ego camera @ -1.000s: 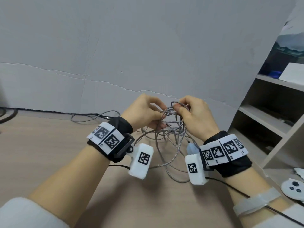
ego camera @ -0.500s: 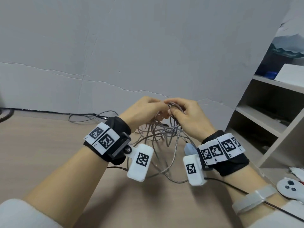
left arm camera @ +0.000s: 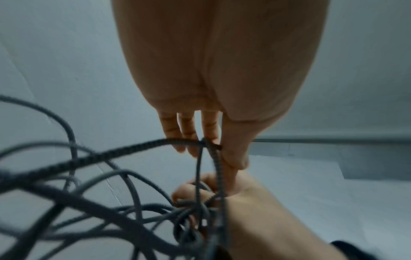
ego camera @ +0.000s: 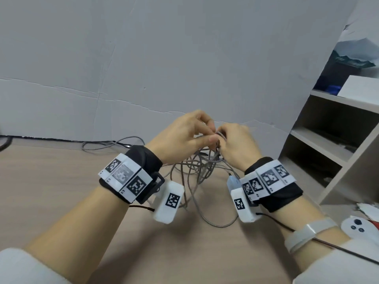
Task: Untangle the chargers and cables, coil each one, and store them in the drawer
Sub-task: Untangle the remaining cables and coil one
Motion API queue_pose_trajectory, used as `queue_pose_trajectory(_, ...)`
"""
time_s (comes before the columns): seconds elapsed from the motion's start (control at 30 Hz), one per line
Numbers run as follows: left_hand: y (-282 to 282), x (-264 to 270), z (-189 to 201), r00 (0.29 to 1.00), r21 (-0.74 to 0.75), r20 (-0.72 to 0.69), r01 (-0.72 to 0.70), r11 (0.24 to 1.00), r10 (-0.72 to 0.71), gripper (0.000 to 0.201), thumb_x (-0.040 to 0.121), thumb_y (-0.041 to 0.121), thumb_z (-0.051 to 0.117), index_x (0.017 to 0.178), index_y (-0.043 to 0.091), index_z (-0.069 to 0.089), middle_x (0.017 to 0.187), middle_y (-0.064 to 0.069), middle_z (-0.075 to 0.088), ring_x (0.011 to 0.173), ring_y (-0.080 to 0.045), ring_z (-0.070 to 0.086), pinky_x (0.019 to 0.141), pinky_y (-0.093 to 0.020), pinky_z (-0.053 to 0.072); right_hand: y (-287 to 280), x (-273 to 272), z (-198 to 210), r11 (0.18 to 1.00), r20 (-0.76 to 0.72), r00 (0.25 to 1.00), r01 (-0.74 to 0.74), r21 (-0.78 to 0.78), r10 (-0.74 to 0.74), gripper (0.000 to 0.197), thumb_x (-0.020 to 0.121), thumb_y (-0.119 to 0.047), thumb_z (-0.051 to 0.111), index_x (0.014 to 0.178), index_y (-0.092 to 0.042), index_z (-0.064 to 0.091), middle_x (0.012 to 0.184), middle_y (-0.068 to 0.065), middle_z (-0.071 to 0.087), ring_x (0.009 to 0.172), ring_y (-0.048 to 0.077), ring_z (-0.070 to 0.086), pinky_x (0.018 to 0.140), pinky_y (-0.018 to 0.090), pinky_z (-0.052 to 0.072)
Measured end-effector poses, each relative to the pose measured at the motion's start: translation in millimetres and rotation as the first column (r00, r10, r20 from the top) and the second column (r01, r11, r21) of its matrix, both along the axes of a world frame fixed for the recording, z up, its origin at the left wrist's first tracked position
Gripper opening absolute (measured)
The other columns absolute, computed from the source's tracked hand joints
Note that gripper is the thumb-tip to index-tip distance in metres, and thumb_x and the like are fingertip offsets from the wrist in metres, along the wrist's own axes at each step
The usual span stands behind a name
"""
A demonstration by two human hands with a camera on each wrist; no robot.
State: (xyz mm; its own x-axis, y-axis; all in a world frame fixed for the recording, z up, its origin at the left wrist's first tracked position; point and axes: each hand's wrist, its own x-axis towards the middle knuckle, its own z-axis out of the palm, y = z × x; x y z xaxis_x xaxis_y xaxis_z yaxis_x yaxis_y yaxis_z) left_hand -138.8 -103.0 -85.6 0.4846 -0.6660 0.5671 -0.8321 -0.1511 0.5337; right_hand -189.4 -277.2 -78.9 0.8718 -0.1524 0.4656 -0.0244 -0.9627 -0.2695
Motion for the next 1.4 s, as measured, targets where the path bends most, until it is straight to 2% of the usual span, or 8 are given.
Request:
queue_pose_trajectory(0.2,-3,-5,4,0.948,-0.235,-0.317,-0.063,0.97,-0.015,0.034,0.107,0.018,0.047,0.084,0.001,0.065,0.086,-0.007,0.075,0.061,-0.017,0.07,0.067,-0.029,0.056,1,-5,4,0.961,0.024,0.989,0.15,-0.23,-0.149,0.018,0.102,-0.022,0.047,0.098,-0.014,0.064,0.101,0.01,0.066,0.096,0.038,0.061,0.078,0.042,0.05)
queue_pose_trajectory(0.4,-4,-2,1,0.904,-0.227,-0.417,-0.208,0.951,0.098,0.034,0.11,0.025,0.038,0.089,0.003,0.054,0.072,-0.012,0.066,0.034,-0.006,0.041,0.046,-0.032,0.048,-10,-8,10,0.973,0.071,0.995,-0.09,0.212,0.076,0.015,0.091,-0.017,0.061,0.101,-0.024,0.069,0.096,-0.007,0.068,0.089,0.017,0.063,0.079,0.032,0.051)
queue_pose_trajectory(0.6,-1,9,-2,0.834,-0.424,-0.545,-0.187,0.886,-0.086,0.033,0.109,0.027,0.04,0.083,0.013,0.053,0.067,-0.001,0.055,0.045,-0.009,0.031,0.04,-0.02,0.026,-9,-13,13,0.515,0.207,0.888,-0.413,0.751,0.41,0.047,0.08,-0.006,0.062,0.124,-0.02,0.062,0.122,0.008,0.067,0.108,0.026,0.068,0.091,0.041,0.059)
queue_pose_trajectory(0.8,3,10,2,0.751,-0.538,-0.598,-0.118,0.834,-0.28,0.032,0.109,0.03,0.039,0.083,0.016,0.05,0.066,0.001,0.052,0.049,-0.008,0.024,0.036,-0.015,0.02,1,-6,-4,0.707,0.039,0.876,-0.414,0.573,0.481,0.038,0.084,-0.001,0.075,0.12,-0.013,0.066,0.112,0.004,0.073,0.102,0.012,0.069,0.089,0.026,0.056)
queue_pose_trajectory(1.0,13,22,2,0.748,-0.446,-0.648,-0.22,0.868,-0.144,0.033,0.108,0.03,0.043,0.082,0.015,0.056,0.069,-0.001,0.05,0.049,-0.009,0.026,0.036,-0.015,0.022,2,2,-1,0.84,0.089,0.911,-0.406,0.36,0.402,0.01,0.092,-0.022,0.071,0.083,-0.022,0.075,0.068,0.004,0.068,0.062,0.013,0.053,0.062,0.037,0.045)
queue_pose_trajectory(1.1,23,22,3,0.771,-0.345,-0.633,-0.212,0.914,-0.06,0.031,0.104,0.042,0.05,0.102,0.015,0.066,0.082,-0.003,0.056,0.057,-0.011,0.039,0.045,-0.02,0.039,-4,2,4,0.915,0.08,0.955,-0.295,0.275,0.284,0.014,0.092,-0.019,0.07,0.083,-0.026,0.078,0.051,-0.014,0.057,0.05,0.001,0.046,0.055,0.02,0.035)
queue_pose_trajectory(1.23,26,15,7,0.926,-0.097,-0.377,-0.078,0.992,0.036,0.055,0.085,0.067,0.063,0.136,0.05,0.052,0.122,0.006,0.056,0.083,-0.013,0.062,0.078,-0.031,0.058,0,0,13,0.967,0.029,0.986,-0.169,0.192,0.167,0.021,0.09,-0.014,0.06,0.08,-0.017,0.079,0.057,-0.005,0.065,0.05,0.008,0.051,0.051,0.025,0.041)
queue_pose_trajectory(1.4,23,10,8,0.989,0.007,-0.141,-0.038,0.999,0.038,0.037,0.089,0.043,0.072,0.124,0.036,0.065,0.124,0.014,0.062,0.103,-0.008,0.064,0.087,-0.025,0.051,1,-7,27,0.97,-0.037,0.987,-0.144,0.194,0.154,0.021,0.088,-0.017,0.064,0.068,-0.011,0.071,0.049,-0.006,0.047,0.049,0.012,0.038,0.052,0.029,0.032)
